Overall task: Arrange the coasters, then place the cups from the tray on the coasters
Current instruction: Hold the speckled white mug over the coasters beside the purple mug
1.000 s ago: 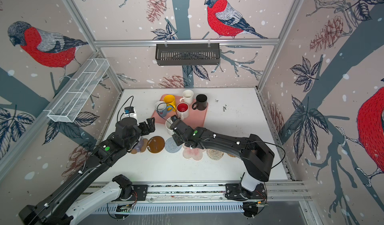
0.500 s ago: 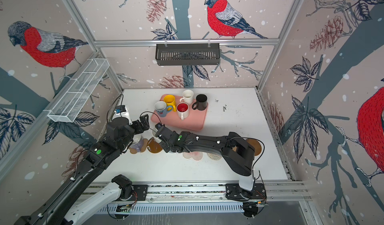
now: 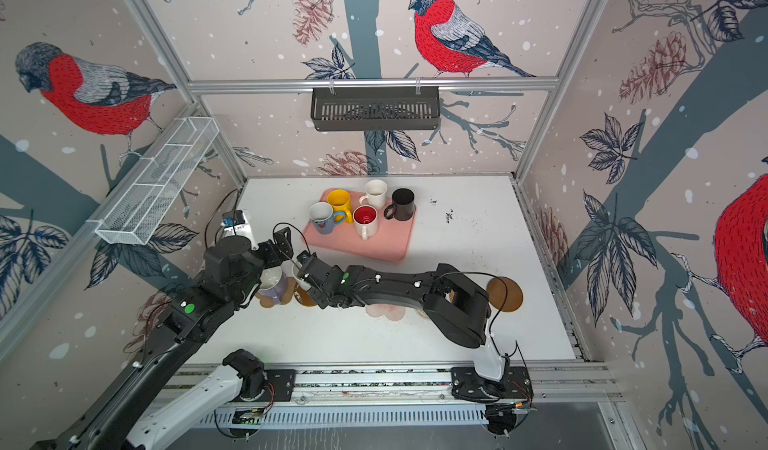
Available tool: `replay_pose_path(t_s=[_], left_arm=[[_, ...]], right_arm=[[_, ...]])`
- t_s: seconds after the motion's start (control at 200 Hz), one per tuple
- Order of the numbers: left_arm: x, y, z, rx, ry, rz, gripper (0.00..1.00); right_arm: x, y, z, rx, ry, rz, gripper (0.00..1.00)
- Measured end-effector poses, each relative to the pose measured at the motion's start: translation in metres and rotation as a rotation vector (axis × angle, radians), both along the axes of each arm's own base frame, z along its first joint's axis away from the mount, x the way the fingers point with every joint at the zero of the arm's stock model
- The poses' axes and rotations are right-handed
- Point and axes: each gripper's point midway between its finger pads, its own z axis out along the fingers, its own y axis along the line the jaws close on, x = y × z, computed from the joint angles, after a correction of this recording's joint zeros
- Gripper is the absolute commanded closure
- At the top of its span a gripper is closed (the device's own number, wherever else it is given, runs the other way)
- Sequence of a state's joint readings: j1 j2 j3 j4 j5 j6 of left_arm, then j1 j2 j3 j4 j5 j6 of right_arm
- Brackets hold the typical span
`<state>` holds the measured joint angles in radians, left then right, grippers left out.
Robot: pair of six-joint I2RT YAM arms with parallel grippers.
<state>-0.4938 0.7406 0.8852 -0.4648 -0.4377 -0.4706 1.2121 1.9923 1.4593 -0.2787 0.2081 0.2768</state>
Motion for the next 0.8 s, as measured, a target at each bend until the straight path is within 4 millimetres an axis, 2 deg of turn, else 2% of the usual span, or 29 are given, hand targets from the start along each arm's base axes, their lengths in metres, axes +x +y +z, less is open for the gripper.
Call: replay_pose_path(t_s=[0.385,0.8], left_arm=[[-0.002,0.003,0.0,0.012,0.002,0.007,0.03],[-0.003,0.003,-0.004,0.014,0.007,0.007,0.03]], right_arm=[[-0.006,0.001,-0.01,-0.027,0.002,0.021,0.99],[-0.004,0.004,-0.011,-0.025,0.0,0.019,0.98]])
